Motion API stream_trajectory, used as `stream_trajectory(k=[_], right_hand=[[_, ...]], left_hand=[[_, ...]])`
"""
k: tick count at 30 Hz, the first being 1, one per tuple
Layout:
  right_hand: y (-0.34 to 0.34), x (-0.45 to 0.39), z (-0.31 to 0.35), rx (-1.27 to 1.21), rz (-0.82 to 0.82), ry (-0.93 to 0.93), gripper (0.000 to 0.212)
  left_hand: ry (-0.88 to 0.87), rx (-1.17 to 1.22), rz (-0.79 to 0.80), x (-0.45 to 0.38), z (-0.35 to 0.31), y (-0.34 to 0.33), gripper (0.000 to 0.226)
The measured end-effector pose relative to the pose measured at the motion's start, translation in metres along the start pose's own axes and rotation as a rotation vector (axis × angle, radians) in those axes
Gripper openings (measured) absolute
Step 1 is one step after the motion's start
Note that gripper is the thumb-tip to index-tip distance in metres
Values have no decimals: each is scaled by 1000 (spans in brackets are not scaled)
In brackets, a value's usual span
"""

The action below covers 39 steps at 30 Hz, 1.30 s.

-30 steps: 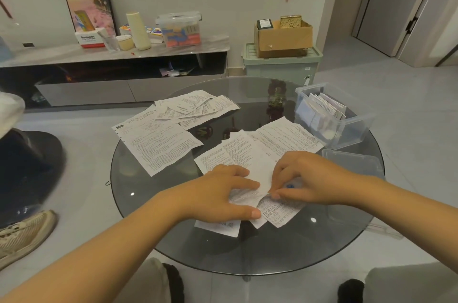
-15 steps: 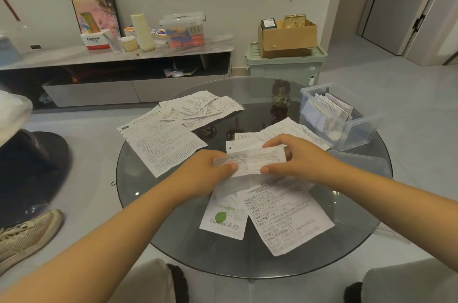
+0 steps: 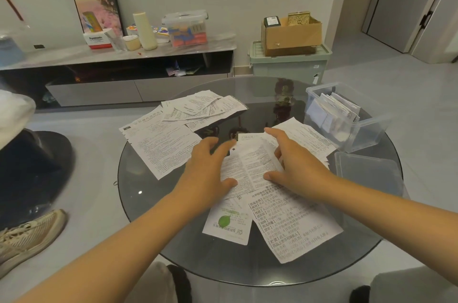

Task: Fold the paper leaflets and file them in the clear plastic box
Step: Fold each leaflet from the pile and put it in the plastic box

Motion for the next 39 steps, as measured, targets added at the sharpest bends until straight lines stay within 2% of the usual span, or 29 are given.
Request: stream_trajectory(k=[1,3,5,7,9,13,17,22,28,33,36,39], right_hand=[[1,0,1,46,-21,23,81],[7,1,8,170,-96,115,57],[6,6,19,217,-103,227,31],[-6,13,25,159,-5,277,23],[-14,18,29,108,52,289,25],[-16,20,31,150,-13,301,27],[-14,25,41,168,-120,362,21],[-5,21,30,163,-145,267,14],[2,13,6,-15,-21,133,4],[5,10,-10,-103,14,29,20],[9,10,-15,-36,-65,-31,33],[6,11,-18,37,-101,-73,32]], left_hand=[[-51,-57,-9,-1,-2,0,63],[-159,-138,30,-1,-9,-3,41],[-171,-117,125,2,-11,-9,41],[-194,-136,180,4,-12,-12,48],[-251,-187,184,4,-17,-11,51],[-349,-252,168,6,-26,-8,40],[-364,-186,101,5,-35,1,30],[-396,-109,102,3,-36,6,25],[-172,128,165,-2,-22,7,11],[-107,198,120,-10,-18,2,9],[-40,222,79,-17,-15,-2,15],[11,196,95,-19,-14,-13,40]])
Point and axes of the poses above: each hand's wrist, its own x-axis away from the middle knuckle, its own y-axis out of the back of the hand, z = x × y, the point moved 9 cm from there along -x, towards the middle knuckle, and after that the axes turned 7 degrees about -z, right-handed, at the moved point
